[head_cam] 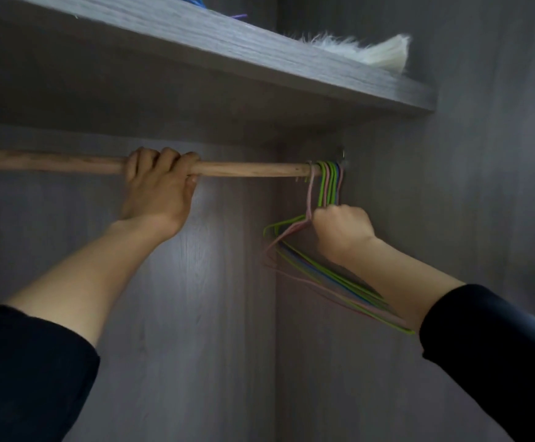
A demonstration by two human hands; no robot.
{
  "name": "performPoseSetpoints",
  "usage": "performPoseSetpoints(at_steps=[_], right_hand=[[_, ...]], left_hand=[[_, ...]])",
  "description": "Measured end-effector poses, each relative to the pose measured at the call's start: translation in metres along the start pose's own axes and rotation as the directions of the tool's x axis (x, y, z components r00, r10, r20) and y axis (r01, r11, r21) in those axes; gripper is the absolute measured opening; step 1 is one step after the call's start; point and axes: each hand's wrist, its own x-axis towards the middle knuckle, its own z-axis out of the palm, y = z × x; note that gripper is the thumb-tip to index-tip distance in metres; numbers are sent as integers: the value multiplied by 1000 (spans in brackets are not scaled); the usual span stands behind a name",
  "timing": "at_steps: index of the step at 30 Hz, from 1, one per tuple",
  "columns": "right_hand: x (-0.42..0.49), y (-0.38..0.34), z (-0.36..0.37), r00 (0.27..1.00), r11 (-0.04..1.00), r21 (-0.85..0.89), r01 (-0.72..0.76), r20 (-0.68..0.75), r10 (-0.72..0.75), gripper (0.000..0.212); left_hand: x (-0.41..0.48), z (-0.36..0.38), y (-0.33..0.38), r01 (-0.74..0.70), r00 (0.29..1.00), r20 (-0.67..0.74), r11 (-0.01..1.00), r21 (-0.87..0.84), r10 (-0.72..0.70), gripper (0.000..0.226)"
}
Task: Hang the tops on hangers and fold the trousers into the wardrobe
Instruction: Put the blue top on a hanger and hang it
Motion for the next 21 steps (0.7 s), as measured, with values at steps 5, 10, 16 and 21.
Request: performPoseSetpoints(at_steps=[5, 10, 16, 21], right_hand=[[14, -1, -11, 983, 881, 440, -175, 34, 178, 12], [21, -18, -18, 971, 580, 790, -198, 77, 227, 18], [-21, -49, -21, 967, 542, 827, -148, 5, 257, 32], [-80, -62, -22, 962, 494, 835, -241, 138, 237, 28]], left_hand=[[2, -1, 0, 2, 1000, 17, 1000, -16, -2, 31], [3, -6, -1, 15, 994, 109, 1000, -14, -13, 39], [-6, -23, 5, 64, 949, 314, 994, -86, -34, 60], [-98, -25, 29, 226, 896, 438, 923, -311, -72, 60]])
